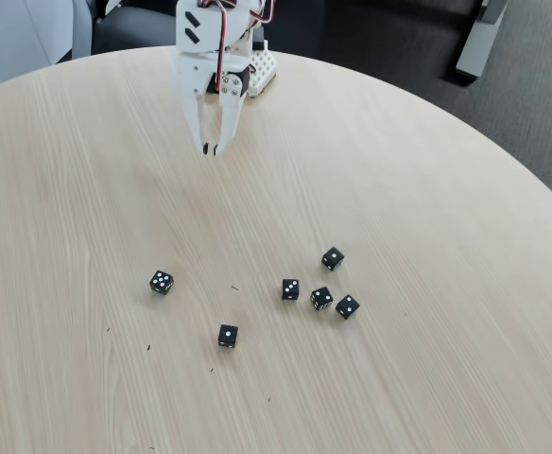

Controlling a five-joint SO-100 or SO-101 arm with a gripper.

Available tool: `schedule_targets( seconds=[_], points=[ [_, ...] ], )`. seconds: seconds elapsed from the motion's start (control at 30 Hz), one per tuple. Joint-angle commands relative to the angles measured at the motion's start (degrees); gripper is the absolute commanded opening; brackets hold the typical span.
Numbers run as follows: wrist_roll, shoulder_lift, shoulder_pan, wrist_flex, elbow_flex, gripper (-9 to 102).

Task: Pick up the dice with number 6

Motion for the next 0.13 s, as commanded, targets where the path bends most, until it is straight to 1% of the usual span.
schedule_targets(
  seconds=[0.0, 0.1],
  points=[
    [0.26, 0.35, 0.35, 0.18, -0.26, 5],
    [0.26, 0.35, 0.35, 0.18, -0.26, 5]
  ],
)
